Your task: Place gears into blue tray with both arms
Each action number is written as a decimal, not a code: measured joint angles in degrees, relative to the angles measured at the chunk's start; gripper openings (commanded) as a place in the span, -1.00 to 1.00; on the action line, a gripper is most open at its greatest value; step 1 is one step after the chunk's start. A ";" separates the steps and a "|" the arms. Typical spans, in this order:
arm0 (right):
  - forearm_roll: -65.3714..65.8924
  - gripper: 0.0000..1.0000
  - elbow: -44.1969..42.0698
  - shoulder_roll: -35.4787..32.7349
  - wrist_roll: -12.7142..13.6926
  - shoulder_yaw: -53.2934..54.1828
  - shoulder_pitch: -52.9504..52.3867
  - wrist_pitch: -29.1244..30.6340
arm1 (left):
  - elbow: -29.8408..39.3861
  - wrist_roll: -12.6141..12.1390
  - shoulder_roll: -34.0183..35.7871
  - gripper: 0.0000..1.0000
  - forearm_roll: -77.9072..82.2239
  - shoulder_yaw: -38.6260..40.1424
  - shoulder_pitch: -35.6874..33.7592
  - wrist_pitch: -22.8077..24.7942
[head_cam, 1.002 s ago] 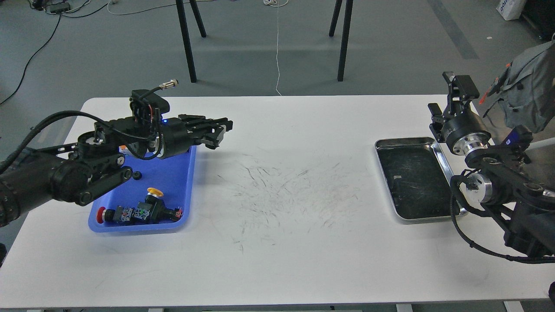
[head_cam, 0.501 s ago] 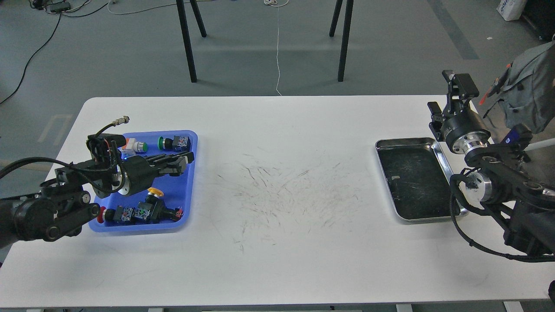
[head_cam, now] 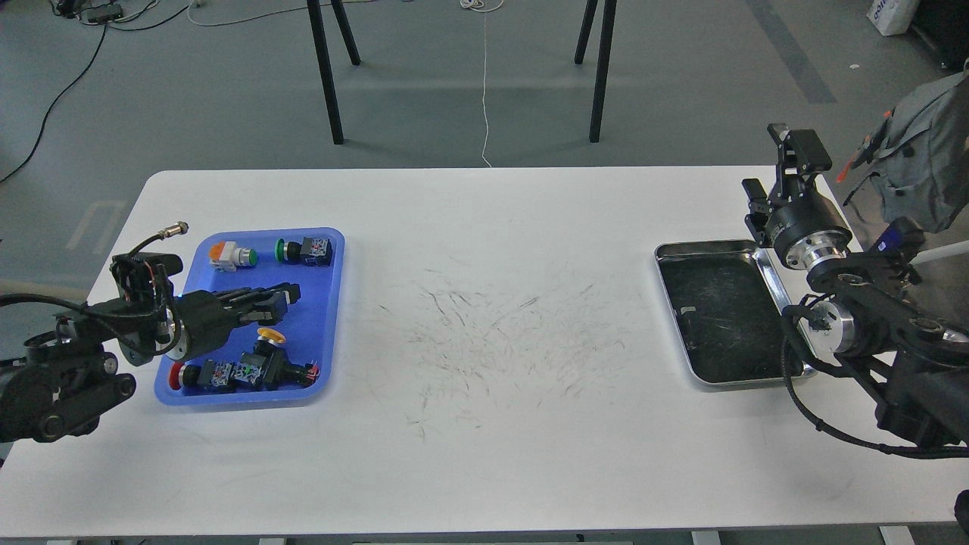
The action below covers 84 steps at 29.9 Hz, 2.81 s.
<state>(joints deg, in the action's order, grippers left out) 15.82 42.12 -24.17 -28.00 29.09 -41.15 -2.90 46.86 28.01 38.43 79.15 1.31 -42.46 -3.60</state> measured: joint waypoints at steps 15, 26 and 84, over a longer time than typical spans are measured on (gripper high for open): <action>0.08 0.89 0.25 0.00 0.00 -0.93 -0.12 0.00 | -0.43 -0.01 -0.09 -0.41 -0.23 0.09 0.18 -0.24; 0.09 0.89 0.25 0.17 0.00 -1.04 -0.03 -0.02 | -0.42 -0.02 -0.06 -0.09 -0.44 0.37 -0.14 -0.33; -7.47 0.98 12.99 -1.85 1.23 1.02 -0.19 -4.45 | -0.32 -0.01 -9.18 1.00 -71.58 15.41 -9.47 24.18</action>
<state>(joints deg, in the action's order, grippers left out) 8.35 55.11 -26.02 -26.77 30.10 -41.34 -7.36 46.54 28.01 29.25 7.58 16.72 -51.93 20.58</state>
